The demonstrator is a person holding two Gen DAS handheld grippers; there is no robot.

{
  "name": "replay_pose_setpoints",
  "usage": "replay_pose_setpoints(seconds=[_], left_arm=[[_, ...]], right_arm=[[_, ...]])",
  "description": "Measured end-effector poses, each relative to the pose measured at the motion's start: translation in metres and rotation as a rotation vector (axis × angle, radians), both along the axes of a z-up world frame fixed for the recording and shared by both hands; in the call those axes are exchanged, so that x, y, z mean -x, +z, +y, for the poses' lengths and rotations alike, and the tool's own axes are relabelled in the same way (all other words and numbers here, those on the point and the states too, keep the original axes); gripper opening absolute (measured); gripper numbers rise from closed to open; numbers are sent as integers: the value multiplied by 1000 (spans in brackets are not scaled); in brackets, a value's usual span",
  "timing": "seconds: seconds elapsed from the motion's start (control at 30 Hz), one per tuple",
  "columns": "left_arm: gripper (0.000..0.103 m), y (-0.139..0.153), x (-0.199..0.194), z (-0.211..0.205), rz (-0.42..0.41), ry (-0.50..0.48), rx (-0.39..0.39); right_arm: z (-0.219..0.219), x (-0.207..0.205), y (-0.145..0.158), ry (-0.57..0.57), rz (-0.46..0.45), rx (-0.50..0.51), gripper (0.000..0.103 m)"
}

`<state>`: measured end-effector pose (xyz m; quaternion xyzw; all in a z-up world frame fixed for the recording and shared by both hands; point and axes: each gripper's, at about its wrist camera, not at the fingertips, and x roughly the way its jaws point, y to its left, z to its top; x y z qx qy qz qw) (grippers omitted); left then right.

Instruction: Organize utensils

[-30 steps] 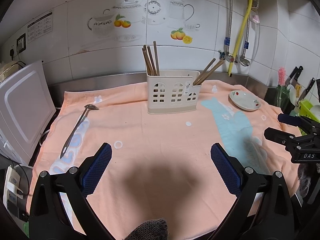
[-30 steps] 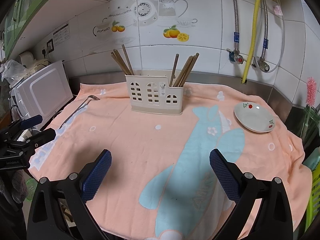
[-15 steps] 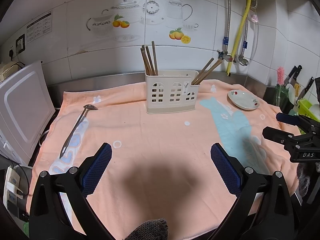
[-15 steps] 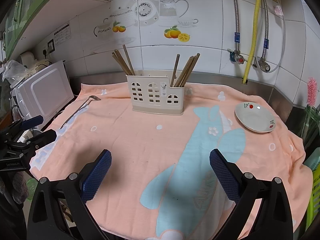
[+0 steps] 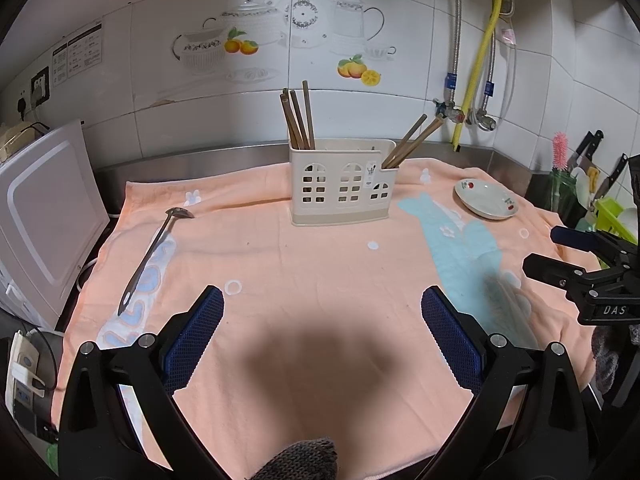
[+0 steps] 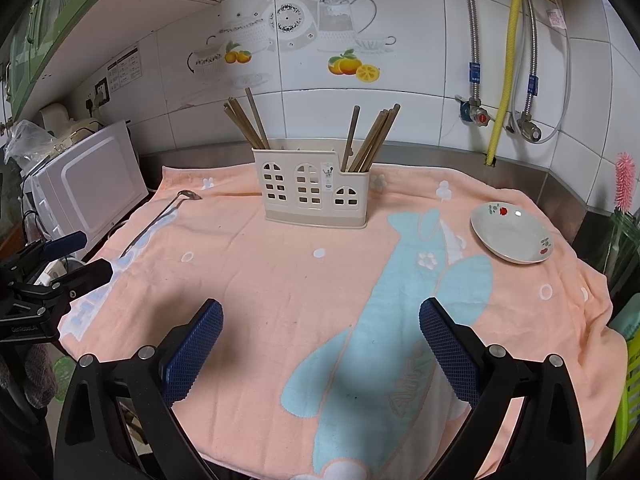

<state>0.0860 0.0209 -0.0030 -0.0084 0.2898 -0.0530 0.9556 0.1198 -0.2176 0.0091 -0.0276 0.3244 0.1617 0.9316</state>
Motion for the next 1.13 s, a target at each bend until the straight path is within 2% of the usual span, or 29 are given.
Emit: replay_pose_setpoints(seconds=[1.13], left_arm=[[98,5,3,-4,-14,-12,-5]], right_arm=[[-4,5,2,1,-18,-16,95]])
